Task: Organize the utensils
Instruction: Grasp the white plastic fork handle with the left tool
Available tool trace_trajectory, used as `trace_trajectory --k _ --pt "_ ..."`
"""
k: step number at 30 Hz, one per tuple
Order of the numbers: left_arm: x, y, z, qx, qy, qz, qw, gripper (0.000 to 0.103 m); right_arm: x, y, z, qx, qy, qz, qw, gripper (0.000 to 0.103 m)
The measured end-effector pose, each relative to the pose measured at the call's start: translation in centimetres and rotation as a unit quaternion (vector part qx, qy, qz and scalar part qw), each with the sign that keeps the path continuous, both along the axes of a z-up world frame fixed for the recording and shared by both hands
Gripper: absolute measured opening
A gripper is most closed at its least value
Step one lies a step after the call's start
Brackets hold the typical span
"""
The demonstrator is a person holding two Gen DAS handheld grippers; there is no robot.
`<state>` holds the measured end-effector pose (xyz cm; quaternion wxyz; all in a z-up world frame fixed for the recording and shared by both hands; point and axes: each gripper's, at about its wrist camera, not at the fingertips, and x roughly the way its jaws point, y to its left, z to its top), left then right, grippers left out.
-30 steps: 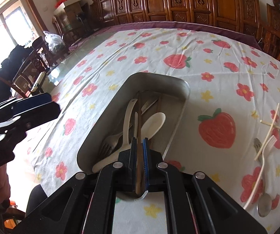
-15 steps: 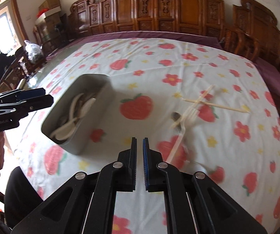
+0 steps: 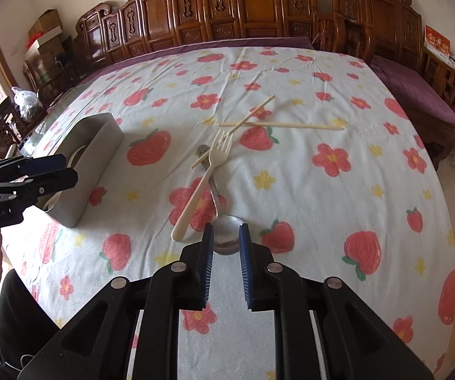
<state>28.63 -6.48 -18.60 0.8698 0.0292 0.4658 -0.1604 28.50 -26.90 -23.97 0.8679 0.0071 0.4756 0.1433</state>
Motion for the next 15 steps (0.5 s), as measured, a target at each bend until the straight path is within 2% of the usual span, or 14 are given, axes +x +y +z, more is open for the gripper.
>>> trace_trajectory --k 3,13,15 --pt "0.2 -1.3 -0.5 0.003 0.006 -0.009 0.9999 0.056 0.4 -0.2 -0.9 0.005 0.007 -0.001 1.000 0.024" --pt "2.8 -4.6 -3.2 -0.009 0.037 -0.022 0.9990 0.056 1.6 -1.3 -1.0 -0.003 0.006 0.001 1.000 0.024" --pt "3.5 -5.6 -3.9 -0.007 0.044 -0.027 0.9986 0.054 1.5 -1.9 -1.0 -0.003 0.005 -0.003 1.000 0.024"
